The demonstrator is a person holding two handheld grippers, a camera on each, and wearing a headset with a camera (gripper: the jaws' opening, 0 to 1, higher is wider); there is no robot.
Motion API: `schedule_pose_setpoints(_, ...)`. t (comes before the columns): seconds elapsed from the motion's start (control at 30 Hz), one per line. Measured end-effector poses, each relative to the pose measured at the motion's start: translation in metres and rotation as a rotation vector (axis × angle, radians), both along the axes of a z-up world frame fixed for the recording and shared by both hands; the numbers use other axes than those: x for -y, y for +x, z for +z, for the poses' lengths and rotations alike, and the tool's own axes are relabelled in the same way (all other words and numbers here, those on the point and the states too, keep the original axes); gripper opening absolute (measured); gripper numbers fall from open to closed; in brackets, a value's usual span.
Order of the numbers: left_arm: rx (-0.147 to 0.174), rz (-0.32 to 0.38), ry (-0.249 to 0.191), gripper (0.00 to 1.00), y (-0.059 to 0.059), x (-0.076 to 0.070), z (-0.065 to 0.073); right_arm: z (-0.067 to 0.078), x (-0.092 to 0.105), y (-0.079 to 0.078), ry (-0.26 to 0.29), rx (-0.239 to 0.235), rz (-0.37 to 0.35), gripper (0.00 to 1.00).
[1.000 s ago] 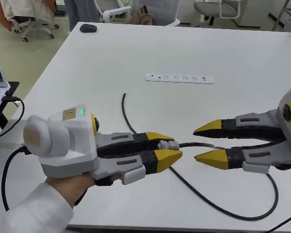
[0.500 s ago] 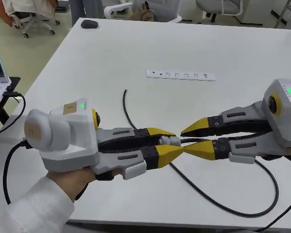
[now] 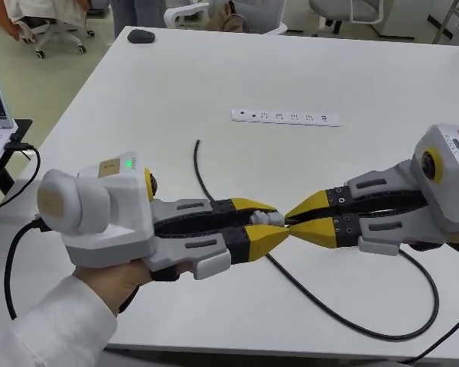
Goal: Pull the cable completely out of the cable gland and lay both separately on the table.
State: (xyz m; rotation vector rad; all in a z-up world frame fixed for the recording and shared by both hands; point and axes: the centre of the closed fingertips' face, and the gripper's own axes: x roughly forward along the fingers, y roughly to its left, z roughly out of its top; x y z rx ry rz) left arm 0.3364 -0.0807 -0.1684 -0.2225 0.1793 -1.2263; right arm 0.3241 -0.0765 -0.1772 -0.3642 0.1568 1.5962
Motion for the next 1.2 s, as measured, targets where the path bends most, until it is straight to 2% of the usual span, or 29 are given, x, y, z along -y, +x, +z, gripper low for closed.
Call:
schedule_pose_setpoints(0.43, 0.003, 0.01, 0.008, 0.18, 0.001, -0.002, -0.001, -0.002, 0.002, 0.001, 0.003, -0.012, -0.007, 0.02)
schedule_pose_setpoints(0.73, 0.002, 0.037, -0.012, 0.18, 0.006, -0.007, 0.003, -0.002, 0.024, 0.012, 0.0, -0.021, -0.07, 0.03)
schedule_pose_setpoints(1.2, -0.006, 0.043, -0.005, 0.18, 0.007, -0.008, 0.002, -0.013, 0.054, 0.012, -0.016, -0.048, -0.151, 0.03)
